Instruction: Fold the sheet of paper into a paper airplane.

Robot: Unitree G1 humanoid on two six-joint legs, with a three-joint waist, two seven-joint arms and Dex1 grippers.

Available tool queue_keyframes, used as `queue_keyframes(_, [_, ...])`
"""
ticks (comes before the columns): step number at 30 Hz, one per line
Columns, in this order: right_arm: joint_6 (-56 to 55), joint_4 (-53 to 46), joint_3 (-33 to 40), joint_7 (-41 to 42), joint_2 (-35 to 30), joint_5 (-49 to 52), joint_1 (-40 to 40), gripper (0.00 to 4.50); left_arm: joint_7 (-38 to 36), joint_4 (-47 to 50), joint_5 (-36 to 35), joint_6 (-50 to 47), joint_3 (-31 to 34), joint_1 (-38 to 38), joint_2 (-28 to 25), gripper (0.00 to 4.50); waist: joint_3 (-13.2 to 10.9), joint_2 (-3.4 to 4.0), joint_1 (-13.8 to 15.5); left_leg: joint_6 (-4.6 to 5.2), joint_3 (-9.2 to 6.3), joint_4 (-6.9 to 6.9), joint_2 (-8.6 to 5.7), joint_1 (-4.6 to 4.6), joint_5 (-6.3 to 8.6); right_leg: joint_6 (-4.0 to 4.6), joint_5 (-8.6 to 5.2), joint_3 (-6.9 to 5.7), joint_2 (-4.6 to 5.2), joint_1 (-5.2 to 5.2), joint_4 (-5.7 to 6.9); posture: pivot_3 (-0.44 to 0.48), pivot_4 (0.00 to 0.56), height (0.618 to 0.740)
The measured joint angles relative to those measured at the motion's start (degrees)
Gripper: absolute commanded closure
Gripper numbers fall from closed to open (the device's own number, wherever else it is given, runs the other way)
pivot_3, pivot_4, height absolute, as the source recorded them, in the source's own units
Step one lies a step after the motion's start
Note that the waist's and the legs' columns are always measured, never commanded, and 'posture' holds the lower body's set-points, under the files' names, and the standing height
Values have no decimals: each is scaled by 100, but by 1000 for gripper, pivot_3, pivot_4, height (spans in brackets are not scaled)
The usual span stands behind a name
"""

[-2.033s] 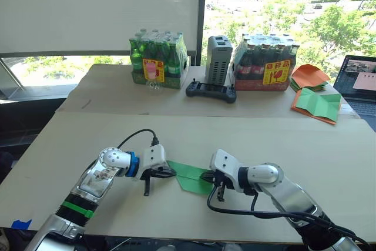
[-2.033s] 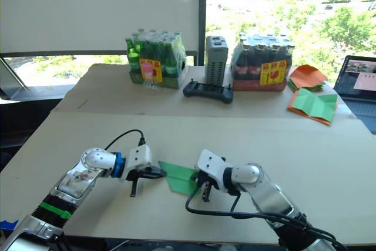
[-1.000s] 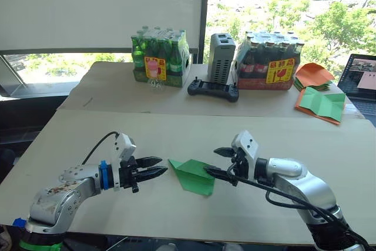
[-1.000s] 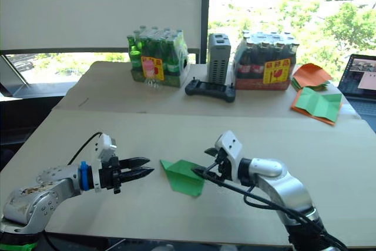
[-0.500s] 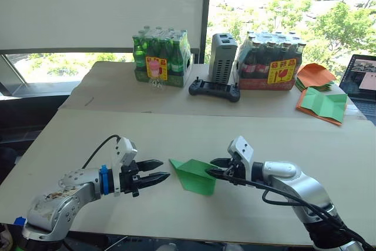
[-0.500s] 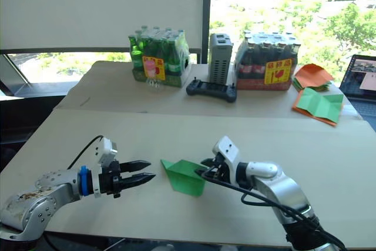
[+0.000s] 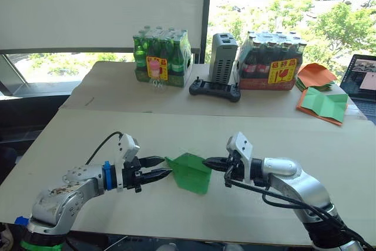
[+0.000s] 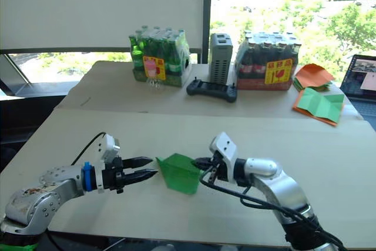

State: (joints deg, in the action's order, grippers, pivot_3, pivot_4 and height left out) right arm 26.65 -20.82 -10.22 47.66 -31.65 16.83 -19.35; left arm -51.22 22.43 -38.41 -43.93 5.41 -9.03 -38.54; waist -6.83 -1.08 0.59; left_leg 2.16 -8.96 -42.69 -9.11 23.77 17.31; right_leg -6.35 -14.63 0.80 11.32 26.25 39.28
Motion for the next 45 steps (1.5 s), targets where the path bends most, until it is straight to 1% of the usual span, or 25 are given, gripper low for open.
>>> queue_keyframes(4, [-2125, 85, -82, -89, -284, -1181, -374, 4450, 5, -107, 0, 22, -19, -191, 39, 1963, -1, -1, -7, 0, 1, 4, 0, -1, 0, -1, 0, -2, -1, 2, 0, 0, 150, 675])
queue_keyframes(7, [-3669, 391, -302, -375, -429, -2132, -403, 4450, -1, -150, 6, 34, -93, -193, 54, 1963, -1, -1, -15, -2, 2, 5, 0, -1, 0, 0, 0, -1, -3, 5, 1, 0, 150, 675])
queue_keyframes(8, [-4269, 586, -415, -585, -436, -2586, -380, 4450, 0, -180, 7, 45, -111, -193, 59, 1963, -1, -2, -19, -2, 3, 3, 0, -1, -1, 0, 0, -1, -4, 5, 2, 0, 150, 675])
queue_keyframes(10, [-4970, 928, -617, -890, -508, -3241, -304, 4450, 5, -189, 7, 65, -134, -193, 63, 1963, -1, -2, -22, -3, 5, -1, 0, -2, -1, 0, 0, 1, -7, 5, 7, 0, 150, 675])
queue_keyframes(13, [-5440, 1335, -932, -947, -619, -3749, -25, 4450, 13, -187, 6, 80, -148, -188, 64, 1963, -2, -2, -18, -3, 5, -3, 0, -2, -1, 1, -1, 3, -9, 7, 12, 0, 150, 675])
queue_keyframes(16, [-5495, 1521, -1105, -904, -609, -3821, 194, 4450, 14, -187, 5, 118, -149, -188, 63, 1963, -3, -2, -22, -4, 5, -3, 1, -1, -2, 3, -2, 6, -9, 8, 15, 0, 150, 675])
queue_keyframes(18, [-5443, 1538, -1129, -858, -591, -3790, 242, 3862, 15, -187, 5, 123, -150, -188, 63, 1963, -3, -2, -49, -5, 7, -3, 3, -1, -2, 4, -2, 9, -11, 8, 16, 0, 150, 675])
queue_keyframes(20, [-5138, 1530, -1099, -741, -500, -3537, 289, 3238, 16, -187, 5, 123, -150, -187, 63, 1963, -3, -3, -57, -7, 6, -3, 5, -1, -3, 5, -3, 9, -13, 7, 17, 0, 150, 675])
queue_keyframes(21, [-4979, 1505, -1092, -657, -467, -3375, 317, 3053, 18, -184, 5, 123, -150, -186, 63, 1963, -3, -3, -56, -7, 6, -3, 5, -1, -3, 6, -3, 9, -13, 7, 17, 0, 150, 675])
queue_keyframes(22, [-4689, 1357, -1066, -497, -447, -3069, 395, 2580, 18, -172, 5, 126, -150, -172, 58, 1963, -4, -2, -50, -7, 5, -3, 5, -1, -3, 6, -4, 9, -13, 7, 17, 0, 150, 675])
queue_keyframes(23, [-4480, 1207, -1064, -364, -442, -2832, 430, 2238, 19, -171, 5, 126, -151, -155, 54, 1963, -4, -2, -50, -6, 5, -3, 5, -1, -3, 6, -4, 9, -13, 7, 16, 0, 150, 675])
queue_keyframes(27, [-3559, 511, -1050, 178, -473, -2001, 433, 2238, 19, -172, 5, 131, -165, -155, 54, 1963, -6, -2, -44, -6, 3, -2, 6, -1, -3, 6, -3, 7, -13, 6, 14, 0, 150, 675])
queue_keyframes(28, [-2970, 155, -1020, 373, -476, -1553, 432, 2238, 18, -172, 6, 136, -184, -155, 54, 1963, -6, -3, -36, -6, 3, -2, 5, -1, -2, 6, -3, 7, -12, 4, 11, 0, 150, 675])
queue_keyframes(30, [-2790, 42, -991, 418, -467, -1420, 426, 2238, 18, -173, 6, 136, -190, -155, 54, 1963, -6, -3, -34, -5, 3, -2, 5, -1, -2, 6, -3, 7, -12, 3, 9, 0, 150, 675])
queue_keyframes(33, [-1313, -160, -682, 287, -103, -617, 86, 3035, 4, -178, 7, 149, -217, -157, 53, 1963, -9, -3, -40, -5, 3, -2, 7, -1, -2, 6, -3, 7, -12, 3, 8, 0, 150, 675])
queue_keyframes(34, [-937, -155, -605, 177, -21, -511, -62, 3393, 1, -180, 7, 150, -224, -155, 53, 1963, -9, -2, -33, -5, 2, -1, 7, -1, -2, 6, -3, 7, -12, 3, 10, 0, 150, 675])
queue_keyframes(37, [-458, 90, -557, -44, 68, -542, -330, 4425, 1, -183, 6, 151, -225, -155, 53, 1963, -9, -2, -6, -4, 1, 0, 4, -1, -1, 6, -3, 4, -11, 4, 7, 0, 150, 675])
queue_keyframes(41, [-270, 432, -722, -89, 74, -723, -358, 4473, 7, -180, 5, 151, -225, -148, 52, 1963, -11, -2, 6, -4, 1, 2, 3, 1, -1, 6, -3, 3, -7, 4, 4, 0, 150, 675])
queue_keyframes(45, [-223, 449, -912, 9, 67, -773, -217, 4473, 27, -158, 4, 151, -217, -109, 38, 1963, -11, -1, -11, -4, 2, 1, 4, 1, -1, 6, -3, 3, -7, 4, 4, 0, 150, 675])
